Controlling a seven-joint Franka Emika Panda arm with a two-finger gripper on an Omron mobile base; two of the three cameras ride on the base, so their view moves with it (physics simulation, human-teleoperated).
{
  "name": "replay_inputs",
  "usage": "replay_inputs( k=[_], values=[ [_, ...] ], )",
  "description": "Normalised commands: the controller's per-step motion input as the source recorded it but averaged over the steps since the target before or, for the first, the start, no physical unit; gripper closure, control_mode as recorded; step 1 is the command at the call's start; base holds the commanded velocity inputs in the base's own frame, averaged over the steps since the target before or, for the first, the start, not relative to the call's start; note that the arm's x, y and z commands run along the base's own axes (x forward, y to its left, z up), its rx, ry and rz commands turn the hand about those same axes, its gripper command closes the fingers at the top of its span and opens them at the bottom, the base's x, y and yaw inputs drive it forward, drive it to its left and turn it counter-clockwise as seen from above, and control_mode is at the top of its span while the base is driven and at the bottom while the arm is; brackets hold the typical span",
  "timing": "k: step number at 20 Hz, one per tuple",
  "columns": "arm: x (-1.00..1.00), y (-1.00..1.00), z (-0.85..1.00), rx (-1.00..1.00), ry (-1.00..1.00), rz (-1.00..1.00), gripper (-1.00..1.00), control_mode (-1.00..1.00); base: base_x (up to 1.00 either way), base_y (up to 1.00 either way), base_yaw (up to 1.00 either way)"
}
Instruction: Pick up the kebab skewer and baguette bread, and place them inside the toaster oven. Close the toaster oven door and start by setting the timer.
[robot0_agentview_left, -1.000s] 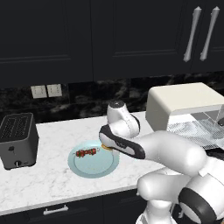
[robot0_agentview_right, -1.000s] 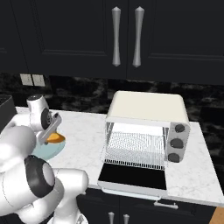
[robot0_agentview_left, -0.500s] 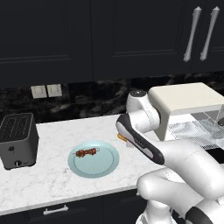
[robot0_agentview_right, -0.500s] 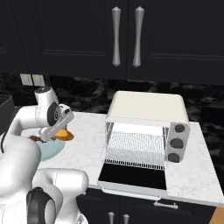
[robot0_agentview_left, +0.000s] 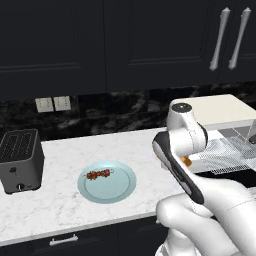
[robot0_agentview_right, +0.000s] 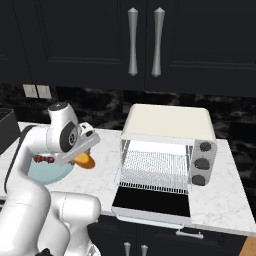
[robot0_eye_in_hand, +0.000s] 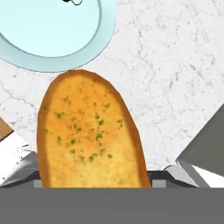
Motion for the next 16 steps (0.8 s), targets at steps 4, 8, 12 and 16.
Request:
replay_inputs(
  k=[4, 8, 12, 16],
  values=[
    [-0.05, -0.79, 0.43, 0.07, -0.11, -0.17, 1.00, -1.00, 0.00, 0.00, 0.00],
    [-0.12, -0.72, 0.51, 0.10, -0.11, -0.19, 1.00, -1.00, 0.00, 0.00, 0.00],
    [-0.31, -0.78, 0.46, 0.12, -0.11, -0.23, 1.00, -1.00, 0.00, 0.00, 0.00],
    [-0.25, -0.88, 0.44, 0.16, -0.10, -0.25, 1.00, -1.00, 0.00, 0.00, 0.00]
  ],
)
